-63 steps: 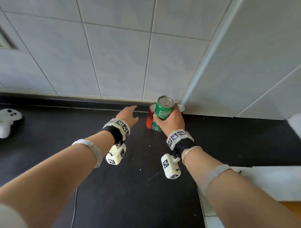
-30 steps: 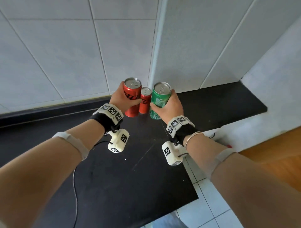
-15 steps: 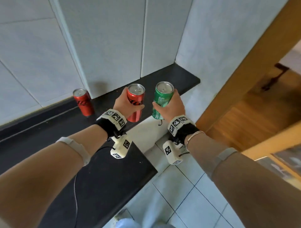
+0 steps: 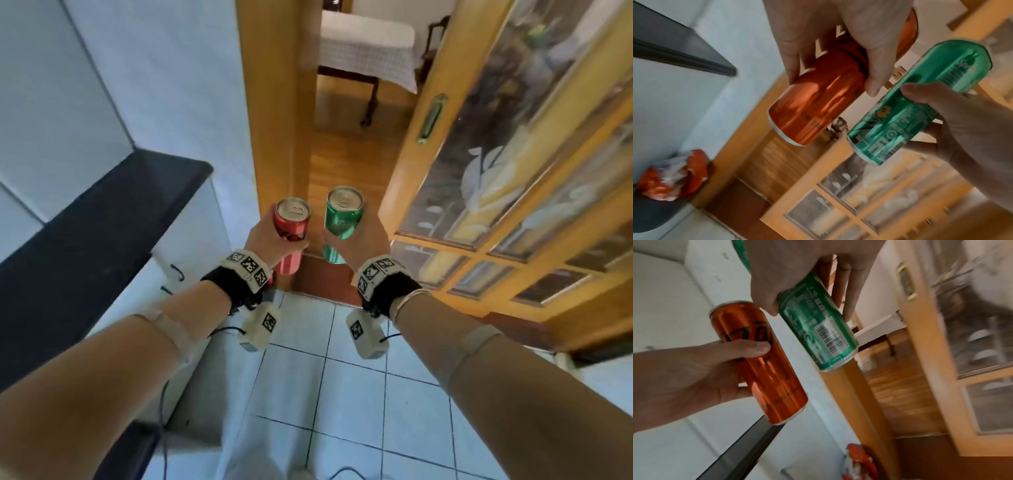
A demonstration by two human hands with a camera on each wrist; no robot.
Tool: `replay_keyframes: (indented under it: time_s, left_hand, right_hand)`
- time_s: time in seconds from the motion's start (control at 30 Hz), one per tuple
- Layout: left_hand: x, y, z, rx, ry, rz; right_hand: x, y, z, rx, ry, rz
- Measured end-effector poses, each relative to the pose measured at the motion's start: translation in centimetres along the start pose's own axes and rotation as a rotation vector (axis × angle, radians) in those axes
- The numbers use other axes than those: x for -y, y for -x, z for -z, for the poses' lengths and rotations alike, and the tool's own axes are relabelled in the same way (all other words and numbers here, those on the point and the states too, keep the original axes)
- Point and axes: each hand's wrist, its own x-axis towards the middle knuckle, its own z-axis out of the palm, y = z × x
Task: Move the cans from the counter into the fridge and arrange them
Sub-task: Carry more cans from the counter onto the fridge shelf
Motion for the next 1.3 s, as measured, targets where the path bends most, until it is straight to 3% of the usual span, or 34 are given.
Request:
replay_keyframes:
  time_s: [0.3,0.6,0.87,1.17,1.3]
  left_hand:
    - [-10.6,-6.0,-18.6,0.437,-0.024,-0.205]
    - [-20.8,-10.6,-36.8,0.821,0.011,-0.37]
    - [-30.4,-12.6,-51.0,1.002,-0.014,-0.558]
    - [-40.1,-9.5,-66.8,1.117,-0.022,-0.66]
    - [-46.1,-8.0,-74.8,1.186,-0.028,-0.671]
  right_hand:
    - [-13.8,-1.1,14.8,-0.325,0.044,-0.334]
    - [-23.8,-3.9,27.3,-0.621,0.12,-0.637]
    - [-31.0,-5.3,37.4,-0.857,0.17,-0.792]
    - [-41.5,-5.2,49.4,-1.002,0.225,-0.944]
    - [-46.2,-4.8,56.5,-1.079,0.165,-0.925]
